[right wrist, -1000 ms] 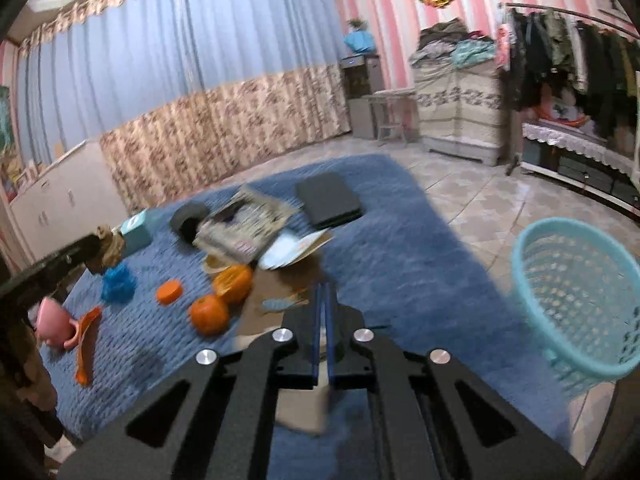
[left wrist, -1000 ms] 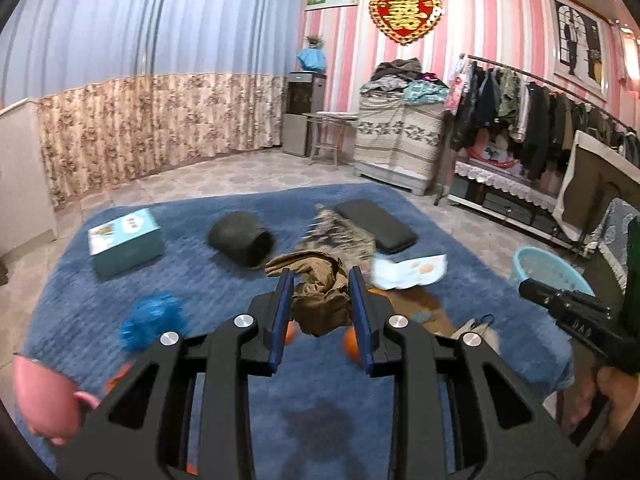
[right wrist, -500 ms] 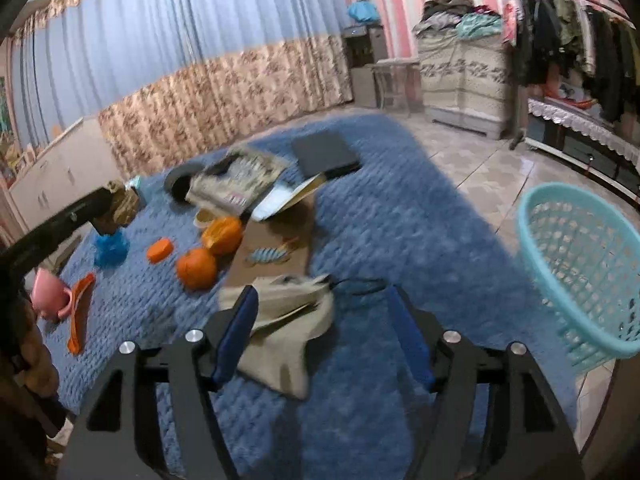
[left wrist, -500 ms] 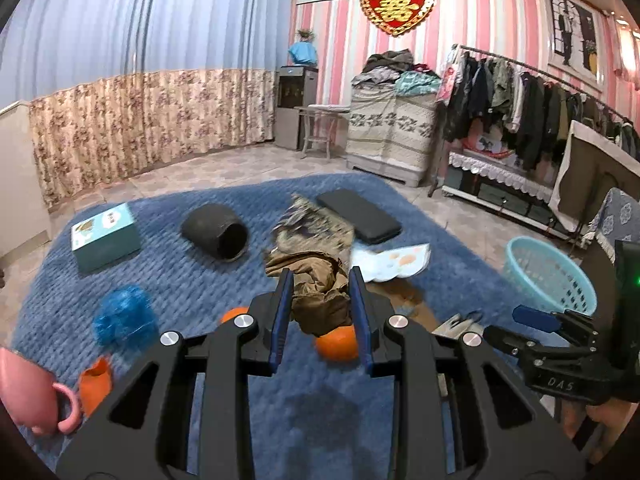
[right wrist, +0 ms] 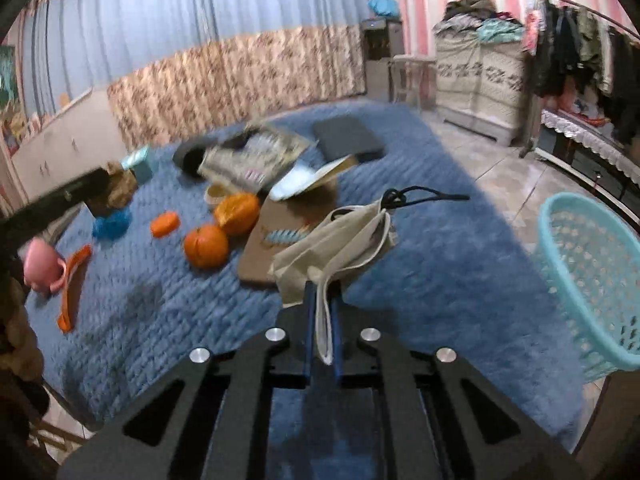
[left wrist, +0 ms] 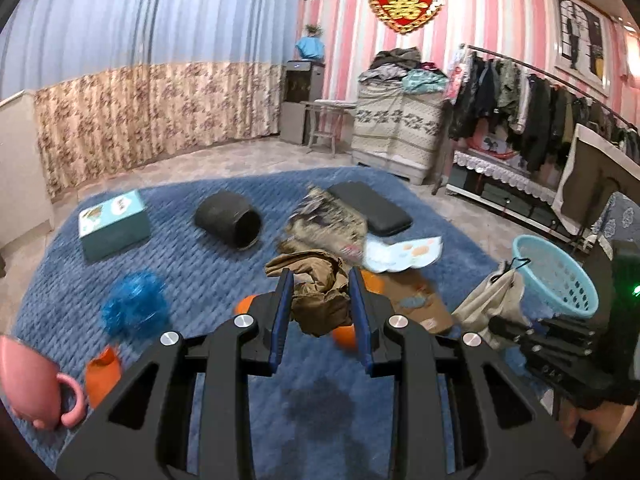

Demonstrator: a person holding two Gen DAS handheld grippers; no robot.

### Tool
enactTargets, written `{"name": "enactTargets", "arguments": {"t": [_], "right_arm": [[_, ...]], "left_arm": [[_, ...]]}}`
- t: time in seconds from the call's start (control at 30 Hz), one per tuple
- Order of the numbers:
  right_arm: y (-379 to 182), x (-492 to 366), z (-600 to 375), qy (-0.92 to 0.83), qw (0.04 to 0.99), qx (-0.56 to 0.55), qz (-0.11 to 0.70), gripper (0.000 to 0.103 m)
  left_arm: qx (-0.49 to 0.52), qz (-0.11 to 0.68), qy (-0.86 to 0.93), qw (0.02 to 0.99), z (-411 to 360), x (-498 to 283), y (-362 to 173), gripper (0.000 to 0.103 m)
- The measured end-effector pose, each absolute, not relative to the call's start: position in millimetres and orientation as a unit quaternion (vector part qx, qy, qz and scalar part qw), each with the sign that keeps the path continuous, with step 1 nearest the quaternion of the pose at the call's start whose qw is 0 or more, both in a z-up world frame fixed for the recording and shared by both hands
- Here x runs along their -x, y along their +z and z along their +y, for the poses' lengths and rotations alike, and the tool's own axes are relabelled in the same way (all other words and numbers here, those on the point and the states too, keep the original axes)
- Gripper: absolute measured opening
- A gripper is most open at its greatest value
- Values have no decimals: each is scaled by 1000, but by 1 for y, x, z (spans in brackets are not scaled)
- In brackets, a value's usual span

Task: Collect trash
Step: 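Carry both items over the blue basket while the left tool opens, dropping the brown cloth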

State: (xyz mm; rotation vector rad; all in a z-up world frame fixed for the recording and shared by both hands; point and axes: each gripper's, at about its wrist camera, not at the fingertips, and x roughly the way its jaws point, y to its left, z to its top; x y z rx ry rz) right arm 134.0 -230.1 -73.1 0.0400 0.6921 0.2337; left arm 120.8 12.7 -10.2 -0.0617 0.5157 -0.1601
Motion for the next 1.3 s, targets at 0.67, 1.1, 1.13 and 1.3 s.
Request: {"name": "enactTargets", "arguments": {"t": [0.67, 1.1, 1.13, 1.3], "right_arm": [[-4, -93, -459, -105, 956, -35, 272, 8], [-32, -99, -522, -155, 944, -69, 284, 7], [-35, -99, -524, -156, 943, -70, 285, 7], [-44, -101, -529, -162, 940, -76, 291, 7]], "left_arm": [[17, 244, -244, 939, -206, -185, 7, 27], [-22, 250, -358, 899, -322, -197, -19, 27], [-27, 253, -362, 897, -330, -202, -24, 27], [-30, 270, -374, 887, -352, -224, -40, 32]]}}
